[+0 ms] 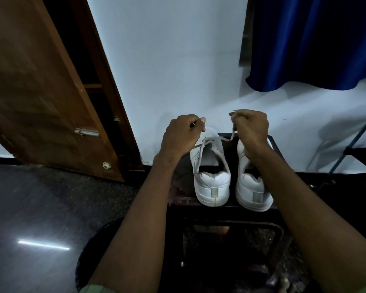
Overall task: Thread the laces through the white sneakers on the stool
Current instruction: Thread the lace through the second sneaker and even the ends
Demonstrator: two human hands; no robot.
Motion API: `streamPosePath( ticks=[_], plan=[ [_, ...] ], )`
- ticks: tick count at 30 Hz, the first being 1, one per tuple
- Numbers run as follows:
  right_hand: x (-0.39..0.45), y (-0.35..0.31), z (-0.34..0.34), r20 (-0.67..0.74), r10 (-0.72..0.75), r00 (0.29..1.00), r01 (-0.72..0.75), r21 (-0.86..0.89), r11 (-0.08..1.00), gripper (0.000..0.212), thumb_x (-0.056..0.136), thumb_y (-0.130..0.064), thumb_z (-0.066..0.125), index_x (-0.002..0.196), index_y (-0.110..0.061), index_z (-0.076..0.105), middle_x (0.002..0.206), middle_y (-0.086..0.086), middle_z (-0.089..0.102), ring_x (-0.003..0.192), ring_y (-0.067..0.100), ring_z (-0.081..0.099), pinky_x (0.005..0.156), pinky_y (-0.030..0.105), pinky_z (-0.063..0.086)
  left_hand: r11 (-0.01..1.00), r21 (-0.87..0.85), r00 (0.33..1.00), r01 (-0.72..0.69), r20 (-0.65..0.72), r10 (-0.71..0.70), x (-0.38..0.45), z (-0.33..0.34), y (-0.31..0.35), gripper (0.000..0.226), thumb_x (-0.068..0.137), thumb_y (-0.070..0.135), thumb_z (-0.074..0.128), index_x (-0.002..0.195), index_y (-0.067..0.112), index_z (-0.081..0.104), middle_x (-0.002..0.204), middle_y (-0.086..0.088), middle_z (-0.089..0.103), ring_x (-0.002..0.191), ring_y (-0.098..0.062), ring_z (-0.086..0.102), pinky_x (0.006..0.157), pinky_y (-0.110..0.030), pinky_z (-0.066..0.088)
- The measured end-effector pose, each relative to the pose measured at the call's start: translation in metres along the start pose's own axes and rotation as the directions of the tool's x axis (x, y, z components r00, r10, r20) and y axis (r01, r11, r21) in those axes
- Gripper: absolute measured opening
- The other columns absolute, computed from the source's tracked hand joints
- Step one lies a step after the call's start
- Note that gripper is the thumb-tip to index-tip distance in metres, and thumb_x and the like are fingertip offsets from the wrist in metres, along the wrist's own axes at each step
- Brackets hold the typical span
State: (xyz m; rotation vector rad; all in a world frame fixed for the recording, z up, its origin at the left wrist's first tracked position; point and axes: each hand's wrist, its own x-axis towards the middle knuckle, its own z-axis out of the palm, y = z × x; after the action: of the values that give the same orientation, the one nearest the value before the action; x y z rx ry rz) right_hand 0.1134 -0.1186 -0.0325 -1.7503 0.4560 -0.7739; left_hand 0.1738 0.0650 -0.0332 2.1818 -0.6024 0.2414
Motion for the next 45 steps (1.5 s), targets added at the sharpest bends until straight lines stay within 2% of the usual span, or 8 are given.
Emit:
streamPosePath(
  ticks=[3, 6, 13, 19, 27, 34, 41, 45],
  plan=[
    [-0.004, -0.010, -0.006, 0.380, -0.246, 0.892, 0.342, -0.208, 0.917, 0.049, 0.082, -0.016, 0.079, 0.129, -0.030, 0.073, 0.063, -0.009, 0.071, 0.060, 0.003, 0.064, 0.075, 0.024, 0.055, 1.000, 0.018, 1.000, -0.008, -0.006, 0.008, -0.001, 0.001, 0.002, 0.037, 0.100, 0.049, 0.057, 0.071, 0.030, 0.070, 0.061, 0.010, 0.065, 0.061, -0.010, 0.061, 0.065, -0.030, 0.048],
    [-0.011, -0.021, 0.001, 0.507, -0.350, 0.788, 0.537, -0.287, 0.793, 0.021, 0.088, -0.022, 0.078, 0.107, -0.032, 0.082, 0.059, -0.009, 0.068, 0.058, 0.007, 0.060, 0.070, 0.027, 0.050, 0.999, 0.032, 1.000, -0.021, 0.000, 0.021, -0.002, 0.001, 0.004, 0.035, 0.101, 0.047, 0.058, 0.075, 0.029, 0.074, 0.053, 0.016, 0.058, 0.055, -0.008, 0.054, 0.060, -0.027, 0.039],
    [-0.003, -0.007, 0.000, -0.050, -0.105, 0.993, 0.093, -0.198, 0.976, 0.017, 0.088, -0.018, 0.068, 0.086, -0.028, 0.082, 0.074, -0.014, 0.075, 0.066, 0.008, 0.070, 0.079, 0.038, 0.062, 1.000, -0.011, 1.000, -0.010, 0.011, 0.010, -0.003, -0.002, 0.004, 0.038, 0.101, 0.047, 0.058, 0.071, 0.027, 0.073, 0.054, 0.002, 0.058, 0.050, -0.010, 0.048, 0.061, -0.028, 0.038],
    [-0.013, -0.015, 0.001, 0.460, -0.329, 0.825, 0.480, -0.261, 0.838, 0.023, 0.086, -0.023, 0.079, 0.107, -0.030, 0.081, 0.061, -0.007, 0.067, 0.058, 0.006, 0.060, 0.068, 0.025, 0.049, 1.000, 0.002, 1.000, 0.000, 0.027, 0.000, -0.005, -0.002, 0.011, 0.037, 0.101, 0.046, 0.059, 0.075, 0.027, 0.075, 0.047, 0.014, 0.052, 0.049, -0.008, 0.047, 0.058, -0.028, 0.034],
    [0.005, -0.002, -0.006, -0.090, -0.015, 0.996, 0.009, -0.072, 0.997, 0.010, 0.081, -0.023, 0.073, 0.079, -0.027, 0.082, 0.068, -0.009, 0.075, 0.065, 0.013, 0.072, 0.077, 0.044, 0.064, 1.000, -0.030, 1.000, -0.004, 0.014, 0.004, -0.006, -0.005, 0.009, 0.039, 0.101, 0.046, 0.059, 0.071, 0.026, 0.073, 0.051, -0.002, 0.049, 0.049, -0.011, 0.042, 0.059, -0.028, 0.036],
    [-0.007, -0.012, 0.002, 0.469, -0.312, 0.827, 0.485, -0.313, 0.816, 0.032, 0.082, -0.030, 0.082, 0.114, -0.032, 0.077, 0.061, -0.011, 0.068, 0.064, 0.006, 0.066, 0.071, 0.026, 0.050, 0.999, -0.040, 0.999, -0.004, 0.043, 0.006, -0.008, -0.004, 0.014, 0.037, 0.102, 0.045, 0.059, 0.075, 0.025, 0.076, 0.044, 0.008, 0.044, 0.046, -0.010, 0.041, 0.057, -0.029, 0.033],
    [-0.002, -0.006, 0.000, 0.199, -0.185, 0.962, 0.235, -0.265, 0.935, 0.015, 0.088, -0.017, 0.071, 0.079, -0.024, 0.081, 0.061, -0.006, 0.072, 0.056, 0.007, 0.070, 0.074, 0.039, 0.062, 0.998, -0.062, 0.994, 0.012, 0.107, -0.005, -0.010, -0.006, 0.012, 0.037, 0.103, 0.041, 0.059, 0.078, 0.022, 0.077, 0.044, 0.010, 0.044, 0.047, -0.010, 0.043, 0.056, -0.026, 0.033],
    [0.003, -0.003, -0.006, 0.168, -0.068, 0.983, 0.124, -0.348, 0.929, 0.037, 0.081, -0.028, 0.078, 0.117, -0.021, 0.075, 0.079, -0.005, 0.076, 0.082, 0.015, 0.074, 0.089, 0.040, 0.060, 0.981, -0.158, 0.974, 0.110, 0.214, -0.074, -0.007, -0.005, 0.002, 0.036, 0.103, 0.041, 0.060, 0.078, 0.023, 0.078, 0.057, 0.003, 0.052, 0.053, -0.014, 0.045, 0.061, -0.030, 0.040]
  ],
)
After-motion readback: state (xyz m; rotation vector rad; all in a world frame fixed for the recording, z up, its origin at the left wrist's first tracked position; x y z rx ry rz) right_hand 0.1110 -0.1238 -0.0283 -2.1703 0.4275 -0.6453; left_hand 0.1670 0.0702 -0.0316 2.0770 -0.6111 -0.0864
